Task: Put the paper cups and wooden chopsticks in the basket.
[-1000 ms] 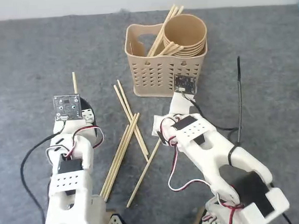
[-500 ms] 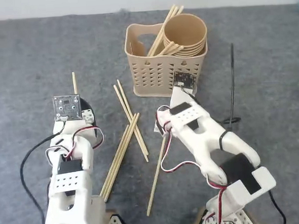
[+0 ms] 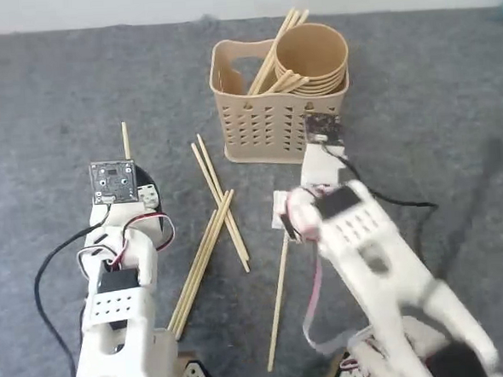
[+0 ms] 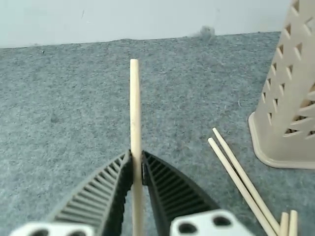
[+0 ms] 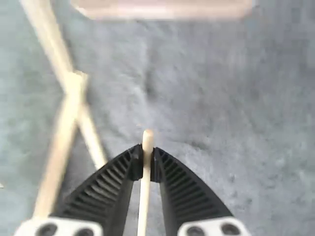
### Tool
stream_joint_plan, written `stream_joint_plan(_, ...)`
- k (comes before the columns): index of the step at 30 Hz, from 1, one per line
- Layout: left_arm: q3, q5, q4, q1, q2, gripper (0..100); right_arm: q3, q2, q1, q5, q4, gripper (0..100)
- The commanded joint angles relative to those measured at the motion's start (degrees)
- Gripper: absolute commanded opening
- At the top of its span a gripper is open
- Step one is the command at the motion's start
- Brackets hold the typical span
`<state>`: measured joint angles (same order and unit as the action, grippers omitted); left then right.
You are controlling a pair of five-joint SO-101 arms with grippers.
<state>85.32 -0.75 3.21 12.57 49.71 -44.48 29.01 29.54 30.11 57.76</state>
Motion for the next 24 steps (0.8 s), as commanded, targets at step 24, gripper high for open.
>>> stream_joint_plan(24, -0.31, 0.18, -1.49, 0.26, 1.58, 1, -4.4, 37.85, -0.48, -40.88, -65.19, 0.9)
